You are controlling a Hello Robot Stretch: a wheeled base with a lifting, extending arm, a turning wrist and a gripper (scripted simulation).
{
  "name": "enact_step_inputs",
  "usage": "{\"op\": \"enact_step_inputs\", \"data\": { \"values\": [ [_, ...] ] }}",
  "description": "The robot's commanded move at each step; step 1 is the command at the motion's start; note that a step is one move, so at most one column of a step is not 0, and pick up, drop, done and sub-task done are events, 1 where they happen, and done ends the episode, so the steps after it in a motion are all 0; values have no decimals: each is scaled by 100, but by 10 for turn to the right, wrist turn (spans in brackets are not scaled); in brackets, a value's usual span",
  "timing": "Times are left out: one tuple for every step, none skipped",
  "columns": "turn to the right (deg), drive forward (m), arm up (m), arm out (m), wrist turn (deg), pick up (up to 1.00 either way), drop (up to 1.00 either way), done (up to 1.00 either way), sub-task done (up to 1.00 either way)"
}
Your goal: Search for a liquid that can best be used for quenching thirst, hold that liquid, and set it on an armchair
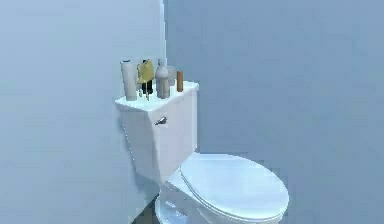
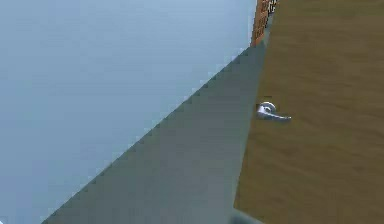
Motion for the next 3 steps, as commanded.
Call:
{"op": "enact_step_inputs", "data": {
  "values": [
    [450, 0, 0, 0, 0, 0, 0, 0, 0],
    [300, 0, 0, 0, 0, 0, 0, 0, 0],
    [0, 80, 0, 0, 0, 0, 0, 0, 0]
  ]
}}
